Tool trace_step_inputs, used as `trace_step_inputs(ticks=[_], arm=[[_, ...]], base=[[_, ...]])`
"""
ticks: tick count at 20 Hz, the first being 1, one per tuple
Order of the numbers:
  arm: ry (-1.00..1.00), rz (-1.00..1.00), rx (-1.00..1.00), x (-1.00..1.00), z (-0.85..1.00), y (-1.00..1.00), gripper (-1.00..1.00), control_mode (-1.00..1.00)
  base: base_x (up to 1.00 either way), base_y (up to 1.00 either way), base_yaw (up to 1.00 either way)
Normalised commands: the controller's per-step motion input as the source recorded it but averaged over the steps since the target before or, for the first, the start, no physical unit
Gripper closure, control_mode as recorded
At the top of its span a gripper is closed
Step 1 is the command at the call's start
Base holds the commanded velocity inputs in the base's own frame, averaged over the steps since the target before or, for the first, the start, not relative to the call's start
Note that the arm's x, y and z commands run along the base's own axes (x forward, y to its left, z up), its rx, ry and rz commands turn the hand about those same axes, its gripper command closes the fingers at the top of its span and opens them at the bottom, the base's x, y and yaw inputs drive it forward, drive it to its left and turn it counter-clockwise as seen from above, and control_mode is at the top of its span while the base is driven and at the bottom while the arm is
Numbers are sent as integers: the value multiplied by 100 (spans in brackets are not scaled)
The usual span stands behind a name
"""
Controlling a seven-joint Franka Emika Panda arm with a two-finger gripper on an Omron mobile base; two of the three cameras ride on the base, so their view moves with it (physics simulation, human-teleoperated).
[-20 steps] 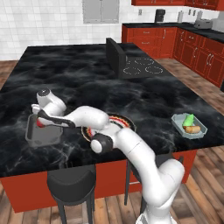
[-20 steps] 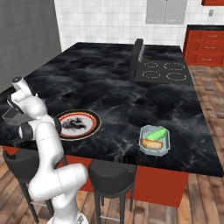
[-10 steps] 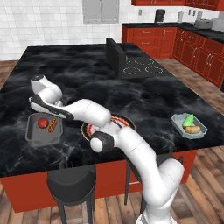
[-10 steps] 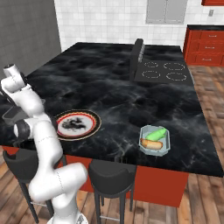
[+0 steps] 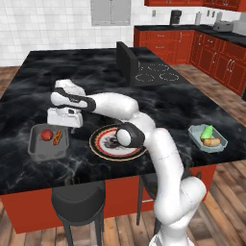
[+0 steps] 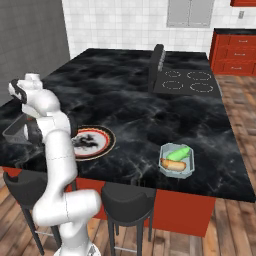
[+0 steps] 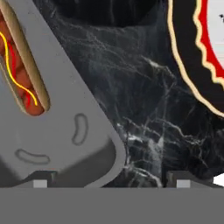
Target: Place one cooked food and one vegetable from the large plate to each tupperware container.
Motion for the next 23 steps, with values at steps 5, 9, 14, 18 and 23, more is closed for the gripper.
trace_step_inputs(ticks=[5,9,14,18,23], arm=[[41,-8,29,-100,-97,-100,-100,-100],[3,-5,38,-100,-14,-100,-100,-100],[-6,-2,30,-100,15,-100,-100,-100],[-23,0,21,-100,71,-100,-100,-100],[-37,0,7,-100,63,-100,-100,-100]], base=[[0,0,0],[0,0,0],[0,0,0],[0,0,0],[0,0,0]])
